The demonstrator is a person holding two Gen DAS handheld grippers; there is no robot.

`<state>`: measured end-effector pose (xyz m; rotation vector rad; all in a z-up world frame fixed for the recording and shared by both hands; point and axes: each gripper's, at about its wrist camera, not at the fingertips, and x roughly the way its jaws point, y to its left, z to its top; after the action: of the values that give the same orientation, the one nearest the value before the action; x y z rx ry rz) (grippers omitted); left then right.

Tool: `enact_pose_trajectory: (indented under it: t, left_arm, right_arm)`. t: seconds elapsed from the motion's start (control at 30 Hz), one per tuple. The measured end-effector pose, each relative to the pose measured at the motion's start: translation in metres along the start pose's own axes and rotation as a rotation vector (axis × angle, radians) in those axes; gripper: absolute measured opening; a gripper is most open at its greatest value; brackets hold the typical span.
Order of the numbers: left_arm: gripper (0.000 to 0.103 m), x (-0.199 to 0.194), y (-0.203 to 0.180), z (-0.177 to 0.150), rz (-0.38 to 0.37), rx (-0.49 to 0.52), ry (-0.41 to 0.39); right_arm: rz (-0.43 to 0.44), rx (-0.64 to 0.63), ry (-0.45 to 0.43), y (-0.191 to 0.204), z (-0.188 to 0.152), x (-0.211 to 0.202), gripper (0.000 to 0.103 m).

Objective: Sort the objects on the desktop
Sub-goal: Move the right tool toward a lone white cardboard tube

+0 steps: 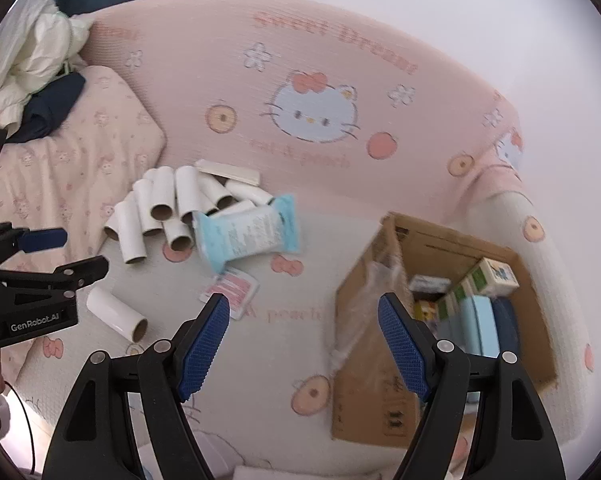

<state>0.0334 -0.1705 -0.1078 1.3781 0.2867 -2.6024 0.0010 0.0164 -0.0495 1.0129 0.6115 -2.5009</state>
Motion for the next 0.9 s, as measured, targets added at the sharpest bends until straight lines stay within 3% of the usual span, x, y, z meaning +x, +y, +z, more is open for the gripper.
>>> enact_pose_trajectory:
  t: [0.17,0.3,0.4,0.53,0.63,0.9]
  left_arm:
    - [0.044,0.002,0.031,-0.027,-0.011,-0.065,-0.019]
    - [0.042,-0.009,0.039,-0.041,0.019,-0.043,-0.100]
    - [0.042,-0.007,0.040,-0.043,0.027,-0.006,-0.116]
    - [0.042,0.010,0.052,-0.051,-0.022,-0.066,-0.075]
    - [0.052,0.030,0.061,-0.058,-0.073,-0.120,-0.010]
    - [0.054,0.066,0.071,-0.077,-0.074,-0.165,0.031]
  right_arm:
    - [0.118,-0.054,-0.086,0.025,-0.008,0.007,0.075]
    - [0.168,-0.127,-0.136,0.045,-0.013,0.010,0.075]
    - [0.222,-0.162,-0.171,0.055,-0.015,0.014,0.075]
    - [0.308,-0.167,-0.151,0.068,-0.016,0.030,0.075]
    - [0.323,-0.206,-0.121,0.082,-0.024,0.046,0.075]
    - [0.428,-0.249,-0.026,0.113,-0.050,0.088,0.075]
